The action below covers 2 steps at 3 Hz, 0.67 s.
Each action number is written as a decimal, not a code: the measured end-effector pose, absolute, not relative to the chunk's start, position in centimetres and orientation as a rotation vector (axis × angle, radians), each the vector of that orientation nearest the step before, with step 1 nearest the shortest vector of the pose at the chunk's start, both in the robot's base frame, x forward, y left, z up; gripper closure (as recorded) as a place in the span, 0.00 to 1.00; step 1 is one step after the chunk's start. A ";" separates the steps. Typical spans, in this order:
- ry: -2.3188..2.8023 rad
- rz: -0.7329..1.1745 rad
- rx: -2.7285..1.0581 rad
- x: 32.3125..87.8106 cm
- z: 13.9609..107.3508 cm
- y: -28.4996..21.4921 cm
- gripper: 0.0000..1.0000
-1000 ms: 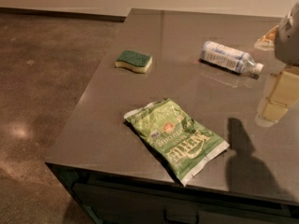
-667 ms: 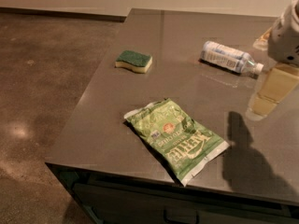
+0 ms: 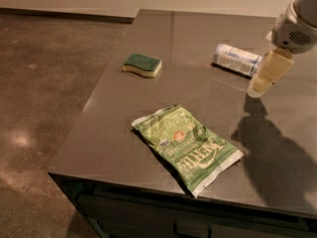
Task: Move blue plastic bottle near green jalapeno chip bag
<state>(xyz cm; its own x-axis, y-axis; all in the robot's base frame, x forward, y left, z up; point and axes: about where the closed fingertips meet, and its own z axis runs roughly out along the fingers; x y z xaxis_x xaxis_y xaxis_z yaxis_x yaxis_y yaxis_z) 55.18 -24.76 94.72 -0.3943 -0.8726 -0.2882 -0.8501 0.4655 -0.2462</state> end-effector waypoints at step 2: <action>2.361 0.009 -1.311 64.0 93.1 -27.5 0.00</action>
Offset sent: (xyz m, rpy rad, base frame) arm 0.1412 -0.0485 -0.0184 0.1591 -0.0091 -0.1159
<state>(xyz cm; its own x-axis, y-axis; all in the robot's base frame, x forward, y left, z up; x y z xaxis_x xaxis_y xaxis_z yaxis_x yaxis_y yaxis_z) 63.99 -27.53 93.07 -0.4555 -0.8066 -0.3767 -0.8095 0.5514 -0.2016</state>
